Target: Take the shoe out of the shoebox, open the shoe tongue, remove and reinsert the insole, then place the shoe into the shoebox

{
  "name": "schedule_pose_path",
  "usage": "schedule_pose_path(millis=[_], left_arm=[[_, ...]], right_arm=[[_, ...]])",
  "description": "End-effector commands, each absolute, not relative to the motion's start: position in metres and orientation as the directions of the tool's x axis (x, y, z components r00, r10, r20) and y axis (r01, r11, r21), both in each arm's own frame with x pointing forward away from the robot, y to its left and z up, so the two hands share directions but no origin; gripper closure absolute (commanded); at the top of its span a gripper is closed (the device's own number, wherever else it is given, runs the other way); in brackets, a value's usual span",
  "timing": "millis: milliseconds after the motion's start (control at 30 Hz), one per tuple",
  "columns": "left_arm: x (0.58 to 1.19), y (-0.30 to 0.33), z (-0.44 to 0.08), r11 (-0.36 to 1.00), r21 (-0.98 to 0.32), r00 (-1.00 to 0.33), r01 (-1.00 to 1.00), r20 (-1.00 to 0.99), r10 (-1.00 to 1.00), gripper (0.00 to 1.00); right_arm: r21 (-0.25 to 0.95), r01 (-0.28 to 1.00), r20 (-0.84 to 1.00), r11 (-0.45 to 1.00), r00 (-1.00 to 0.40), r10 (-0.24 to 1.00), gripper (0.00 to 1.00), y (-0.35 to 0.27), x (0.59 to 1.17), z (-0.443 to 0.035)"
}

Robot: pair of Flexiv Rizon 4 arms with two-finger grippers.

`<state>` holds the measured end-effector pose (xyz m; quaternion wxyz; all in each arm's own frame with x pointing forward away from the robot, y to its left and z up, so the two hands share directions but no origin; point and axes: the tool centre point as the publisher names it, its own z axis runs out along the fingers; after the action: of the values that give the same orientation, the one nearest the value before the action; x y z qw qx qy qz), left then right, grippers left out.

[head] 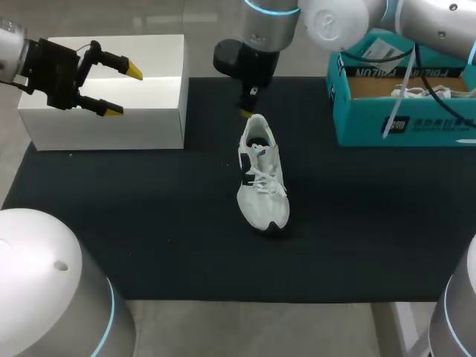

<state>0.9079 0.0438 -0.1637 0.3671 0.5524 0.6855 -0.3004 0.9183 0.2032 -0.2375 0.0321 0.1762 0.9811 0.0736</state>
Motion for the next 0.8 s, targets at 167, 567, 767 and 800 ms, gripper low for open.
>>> schedule_pose_path(millis=[167, 567, 767, 800], left_arm=[[0.908, 0.044, -0.163, 0.208, -0.007, -0.121, 0.978, -0.833, 0.54, 0.0], [0.908, 0.044, -0.163, 0.208, -0.007, -0.121, 0.978, -0.833, 0.54, 0.0], [0.908, 0.044, -0.163, 0.208, -0.007, -0.121, 0.978, -0.833, 0.54, 0.0], [0.908, 0.044, -0.163, 0.208, -0.007, -0.121, 0.978, -0.833, 0.54, 0.0]], right_arm=[[0.103, 0.279, 0.023, 0.955, -0.96, 0.278, 1.0, 0.188, 0.93, -0.245], [0.056, 0.207, 0.005, 0.977, -0.978, 0.207, 1.0, 0.177, 0.972, -0.255], [0.019, 0.16, 0.01, 0.987, -0.987, 0.159, 1.0, 0.181, 0.997, -0.273], [0.008, 0.154, 0.011, 0.988, -0.988, 0.154, 1.0, 0.18, 0.999, -0.275]])
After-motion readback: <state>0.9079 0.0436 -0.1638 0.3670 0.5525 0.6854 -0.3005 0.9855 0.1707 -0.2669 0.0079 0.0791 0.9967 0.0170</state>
